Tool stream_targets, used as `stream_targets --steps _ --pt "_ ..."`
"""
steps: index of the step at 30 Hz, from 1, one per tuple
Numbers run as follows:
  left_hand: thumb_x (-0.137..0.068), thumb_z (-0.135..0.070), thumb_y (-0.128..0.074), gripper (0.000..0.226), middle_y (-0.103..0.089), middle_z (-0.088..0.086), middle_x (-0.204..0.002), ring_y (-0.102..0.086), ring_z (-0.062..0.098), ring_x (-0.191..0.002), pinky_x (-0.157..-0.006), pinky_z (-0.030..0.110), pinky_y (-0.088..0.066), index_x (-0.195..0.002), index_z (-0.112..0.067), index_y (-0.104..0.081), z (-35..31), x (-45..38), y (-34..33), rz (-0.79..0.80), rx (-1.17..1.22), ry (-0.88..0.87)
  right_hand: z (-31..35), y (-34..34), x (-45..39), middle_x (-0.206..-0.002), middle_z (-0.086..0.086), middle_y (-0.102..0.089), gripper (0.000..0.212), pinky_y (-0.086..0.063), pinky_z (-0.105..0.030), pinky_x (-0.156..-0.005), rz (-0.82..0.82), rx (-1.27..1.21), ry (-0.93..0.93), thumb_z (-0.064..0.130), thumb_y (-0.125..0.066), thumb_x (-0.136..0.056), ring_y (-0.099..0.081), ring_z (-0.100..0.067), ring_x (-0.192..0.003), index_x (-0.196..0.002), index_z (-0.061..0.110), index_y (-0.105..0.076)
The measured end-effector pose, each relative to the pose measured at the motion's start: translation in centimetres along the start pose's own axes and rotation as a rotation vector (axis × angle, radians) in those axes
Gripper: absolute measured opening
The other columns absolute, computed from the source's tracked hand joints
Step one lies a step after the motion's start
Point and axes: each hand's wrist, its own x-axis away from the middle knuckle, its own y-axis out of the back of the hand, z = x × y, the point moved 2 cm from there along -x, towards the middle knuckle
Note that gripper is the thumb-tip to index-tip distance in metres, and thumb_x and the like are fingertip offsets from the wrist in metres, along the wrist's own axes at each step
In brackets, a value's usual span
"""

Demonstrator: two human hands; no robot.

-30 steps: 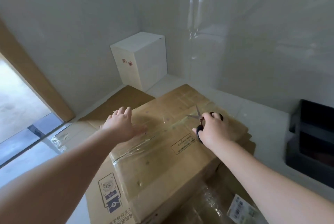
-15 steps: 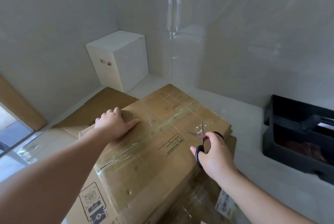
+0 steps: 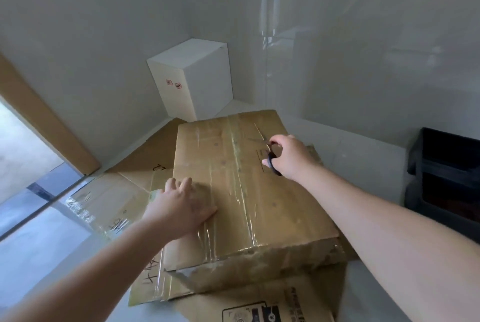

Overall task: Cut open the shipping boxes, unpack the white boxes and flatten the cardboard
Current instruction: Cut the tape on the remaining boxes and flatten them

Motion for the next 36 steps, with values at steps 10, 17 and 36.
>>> stream_targets --steps 10,17,36 --pt "-0.068 -0.077 -0.034 0.092 -0.017 -0.009 -0.156 -0.013 0.011 -0.143 -0.114 0.036 -0.02 -0.149 -0.035 -0.016 -4.1 3.8 -1.3 -0.074 -0.262 -0.799 -2.7 2.0 9.8 -0.118 0.001 -0.046 0.042 -0.044 -0.03 -0.071 0.12 0.387 0.179 0.04 -0.07 -0.08 -0.053 -0.024 -0.091 -0.117 0.026 -0.055" --pt "-0.069 -0.057 -0.058 0.06 -0.066 -0.004 -0.121 -0.064 0.012 -0.108 -0.071 0.029 -0.06 -0.113 -0.019 -0.07 -4.7 3.5 0.2 -0.323 -0.108 -0.993 -2.9 3.4 13.0 -0.104 0.008 -0.055 0.043 -0.047 -0.028 -0.071 0.333 0.624 0.458 0.055 -0.058 -0.081 -0.056 -0.017 -0.09 -0.121 0.039 -0.054" --pt "-0.089 -0.023 -0.057 0.03 -0.075 0.008 -0.087 -0.073 0.018 -0.083 -0.061 0.033 -0.06 -0.079 -0.002 -0.076 -7.4 3.7 0.8 -0.624 -0.035 -1.166 -5.4 8.0 15.0 -0.073 0.01 -0.041 0.039 -0.015 -0.021 -0.048 0.182 0.776 0.471 0.06 -0.055 -0.083 -0.043 -0.014 -0.069 -0.114 0.038 -0.064"
